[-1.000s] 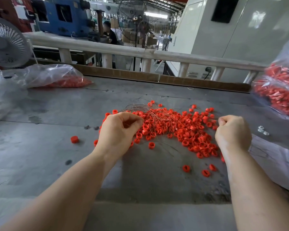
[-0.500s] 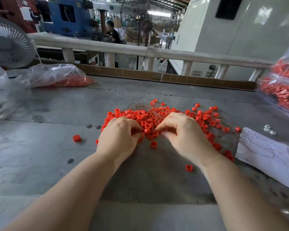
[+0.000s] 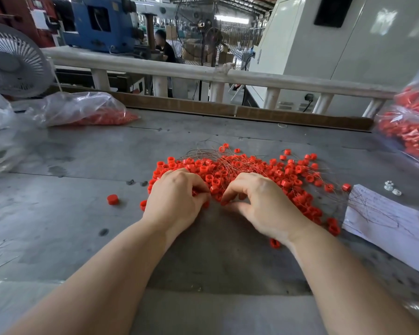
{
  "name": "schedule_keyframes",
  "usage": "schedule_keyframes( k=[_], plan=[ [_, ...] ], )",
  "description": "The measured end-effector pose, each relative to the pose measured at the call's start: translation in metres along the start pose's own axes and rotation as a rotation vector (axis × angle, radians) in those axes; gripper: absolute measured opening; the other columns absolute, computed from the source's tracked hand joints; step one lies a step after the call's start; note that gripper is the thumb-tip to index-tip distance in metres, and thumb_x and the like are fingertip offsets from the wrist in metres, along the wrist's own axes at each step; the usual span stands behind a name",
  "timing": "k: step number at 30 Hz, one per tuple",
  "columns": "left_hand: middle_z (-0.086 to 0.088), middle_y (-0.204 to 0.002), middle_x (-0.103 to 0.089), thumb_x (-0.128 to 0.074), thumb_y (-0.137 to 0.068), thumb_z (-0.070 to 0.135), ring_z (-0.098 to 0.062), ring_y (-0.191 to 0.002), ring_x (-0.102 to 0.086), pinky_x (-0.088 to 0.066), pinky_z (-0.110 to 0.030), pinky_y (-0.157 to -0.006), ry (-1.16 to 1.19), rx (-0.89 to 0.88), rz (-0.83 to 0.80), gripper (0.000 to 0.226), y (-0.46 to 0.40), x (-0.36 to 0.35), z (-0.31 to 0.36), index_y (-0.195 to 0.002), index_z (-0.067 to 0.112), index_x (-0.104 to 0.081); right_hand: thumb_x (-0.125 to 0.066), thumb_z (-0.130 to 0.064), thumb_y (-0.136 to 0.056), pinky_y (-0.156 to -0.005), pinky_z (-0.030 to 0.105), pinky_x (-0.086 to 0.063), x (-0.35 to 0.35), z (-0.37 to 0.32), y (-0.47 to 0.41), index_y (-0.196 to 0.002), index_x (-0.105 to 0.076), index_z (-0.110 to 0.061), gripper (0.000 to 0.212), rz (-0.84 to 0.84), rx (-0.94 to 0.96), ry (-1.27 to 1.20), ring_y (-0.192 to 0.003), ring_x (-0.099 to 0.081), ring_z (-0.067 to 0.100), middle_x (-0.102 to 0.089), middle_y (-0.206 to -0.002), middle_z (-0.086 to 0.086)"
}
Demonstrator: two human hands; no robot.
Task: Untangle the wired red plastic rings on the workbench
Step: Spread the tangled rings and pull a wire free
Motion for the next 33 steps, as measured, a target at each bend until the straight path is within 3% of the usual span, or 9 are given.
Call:
schedule_keyframes(
  k=[4, 6, 9, 12, 15, 19, 22, 26, 33],
  plan=[
    [0.015, -0.079, -0.050, -0.077, -0.073, 0.014, -0.008, -0.080, -0.045, -0.029, -0.013, -0.069, 0.137, -0.033, 0.093, 0.019, 0.000, 0.009, 0.007, -0.089, 0.024, -0.073, -0.070, -0.004, -0.080, -0.083, 0.022, -0.047, 0.004, 0.000, -0.001, -0.085, -0.073, -0.017, 0.013, 0.093, -0.049, -0.253, -0.084, -0.062, 0.005, -0.070, -0.084, -0.008],
    [0.012, -0.080, -0.057, -0.077, -0.071, 0.009, -0.007, -0.073, -0.050, -0.036, -0.009, -0.069, 0.262, -0.053, 0.050, 0.025, 0.001, 0.010, 0.012, -0.086, 0.029, -0.071, -0.069, -0.003, -0.081, -0.082, 0.024, -0.050, 0.004, 0.001, -0.002, -0.083, -0.072, -0.018, 0.015, 0.111, -0.080, -0.374, -0.081, -0.066, 0.008, -0.071, -0.081, -0.006],
    [0.008, -0.083, -0.065, -0.079, -0.072, 0.011, -0.011, -0.071, -0.060, -0.048, -0.020, -0.071, 0.417, -0.062, -0.038, 0.030, 0.003, 0.010, 0.018, -0.082, 0.037, -0.067, -0.071, -0.002, -0.079, -0.073, 0.017, -0.049, 0.009, 0.003, -0.001, -0.079, -0.068, -0.021, 0.019, 0.187, -0.111, -0.484, -0.072, -0.063, 0.002, -0.068, -0.073, -0.008],
    [0.013, -0.072, -0.066, -0.078, -0.073, 0.010, -0.001, -0.064, -0.058, -0.044, -0.010, -0.062, 0.523, -0.032, -0.034, 0.028, 0.003, 0.012, 0.018, -0.076, 0.036, -0.068, -0.071, 0.002, -0.078, -0.065, 0.009, -0.044, 0.011, 0.002, 0.000, -0.080, -0.062, -0.022, 0.026, 0.213, -0.113, -0.589, -0.065, -0.060, -0.003, -0.067, -0.064, -0.009],
    [0.018, -0.065, -0.067, -0.074, -0.076, 0.005, 0.004, -0.062, -0.058, -0.047, -0.009, -0.062, 0.652, 0.025, -0.023, 0.026, 0.002, 0.013, 0.014, -0.074, 0.030, -0.069, -0.072, 0.001, -0.077, -0.069, 0.013, -0.049, 0.012, 0.001, 0.001, -0.083, -0.063, -0.021, 0.024, 0.229, -0.112, -0.659, -0.069, -0.064, 0.001, -0.071, -0.070, -0.004],
    [0.007, -0.072, -0.070, -0.068, -0.083, 0.006, -0.005, -0.064, -0.062, -0.051, -0.014, -0.062, 0.885, 0.151, -0.002, 0.012, 0.001, 0.014, 0.003, -0.083, 0.017, -0.070, -0.073, -0.003, -0.078, -0.072, 0.012, -0.045, 0.010, 0.000, 0.001, -0.081, -0.068, -0.021, 0.019, 0.236, -0.079, -0.364, -0.073, -0.062, 0.005, -0.067, -0.076, -0.008],
    [0.000, -0.075, -0.069, -0.063, -0.086, 0.007, -0.012, -0.069, -0.062, -0.054, -0.022, -0.068, 1.063, 0.252, -0.044, 0.009, 0.000, 0.010, -0.001, -0.082, 0.013, -0.068, -0.073, -0.009, -0.078, -0.085, 0.025, -0.044, 0.001, -0.002, 0.000, -0.086, -0.073, -0.018, 0.011, 0.153, -0.037, -0.107, -0.089, -0.059, 0.014, -0.065, -0.086, -0.005],
    [0.000, -0.069, -0.067, -0.059, -0.085, 0.003, -0.008, -0.060, -0.063, -0.055, -0.018, -0.060, 1.309, 0.314, -0.087, 0.007, 0.000, 0.007, 0.001, -0.083, 0.007, -0.064, -0.068, -0.016, -0.084, -0.091, 0.032, -0.038, -0.006, -0.006, -0.001, -0.093, -0.075, -0.019, 0.012, 0.073, 0.022, 0.028, -0.098, -0.051, 0.018, -0.061, -0.092, -0.002],
    [-0.002, -0.068, -0.066, -0.051, -0.090, -0.003, -0.008, -0.061, -0.064, -0.055, -0.017, -0.061, 1.405, 0.336, -0.129, 0.020, 0.000, 0.005, 0.003, -0.085, 0.009, -0.066, -0.066, -0.017, -0.085, -0.090, 0.036, -0.038, -0.015, -0.011, -0.003, -0.091, -0.072, -0.018, 0.008, 0.057, 0.034, 0.170, -0.098, -0.050, 0.019, -0.059, -0.093, -0.001]
  ],
)
Point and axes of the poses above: each hand's wrist, its own y-axis away from the middle knuckle, its own x-axis out of the back of the hand, z = x × y, the point moved 5 cm from there along -y, towards the middle knuckle
